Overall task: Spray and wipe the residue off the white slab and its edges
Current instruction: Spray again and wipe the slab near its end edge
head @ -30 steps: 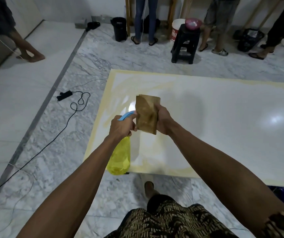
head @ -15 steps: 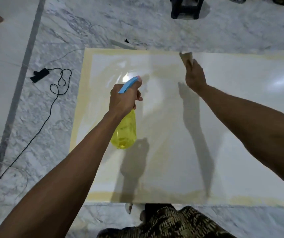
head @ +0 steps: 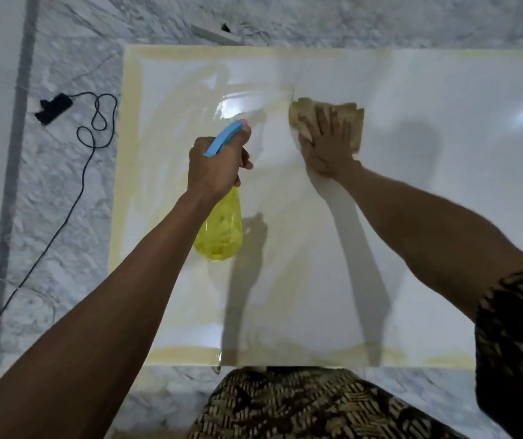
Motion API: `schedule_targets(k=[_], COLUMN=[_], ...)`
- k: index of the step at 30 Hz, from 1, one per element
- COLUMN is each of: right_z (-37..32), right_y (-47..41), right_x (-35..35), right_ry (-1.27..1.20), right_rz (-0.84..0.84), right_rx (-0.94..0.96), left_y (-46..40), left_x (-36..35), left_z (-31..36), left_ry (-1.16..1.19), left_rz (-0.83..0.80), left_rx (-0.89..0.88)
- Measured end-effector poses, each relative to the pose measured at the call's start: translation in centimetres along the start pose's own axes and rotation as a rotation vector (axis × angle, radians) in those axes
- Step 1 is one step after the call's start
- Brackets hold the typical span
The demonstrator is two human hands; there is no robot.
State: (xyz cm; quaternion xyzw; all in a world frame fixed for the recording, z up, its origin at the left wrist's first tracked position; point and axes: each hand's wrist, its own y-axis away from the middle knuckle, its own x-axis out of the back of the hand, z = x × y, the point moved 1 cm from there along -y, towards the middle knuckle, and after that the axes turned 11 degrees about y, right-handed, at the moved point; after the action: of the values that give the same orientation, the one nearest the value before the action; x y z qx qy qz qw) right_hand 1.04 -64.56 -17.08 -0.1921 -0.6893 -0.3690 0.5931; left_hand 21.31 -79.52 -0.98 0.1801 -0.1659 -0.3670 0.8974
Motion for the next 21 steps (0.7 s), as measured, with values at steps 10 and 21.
schedule_targets(k=[10,21], right_z=[-7.8,-12.2], right_y=[26.7,36.8], right_x=[-5.9,1.1], right_ry=[-0.038,-0.626], right_rz=[-0.154,-0.517], right_rx=[0.204,-0.017], left_y=[13.0,20.6], left_x=[4.1,7.1], left_z=[-4.8,-8.4], left_ry=[-0.062,0.011], left_rz=[-0.008,-0.056], left_rx=[0.043,0.059])
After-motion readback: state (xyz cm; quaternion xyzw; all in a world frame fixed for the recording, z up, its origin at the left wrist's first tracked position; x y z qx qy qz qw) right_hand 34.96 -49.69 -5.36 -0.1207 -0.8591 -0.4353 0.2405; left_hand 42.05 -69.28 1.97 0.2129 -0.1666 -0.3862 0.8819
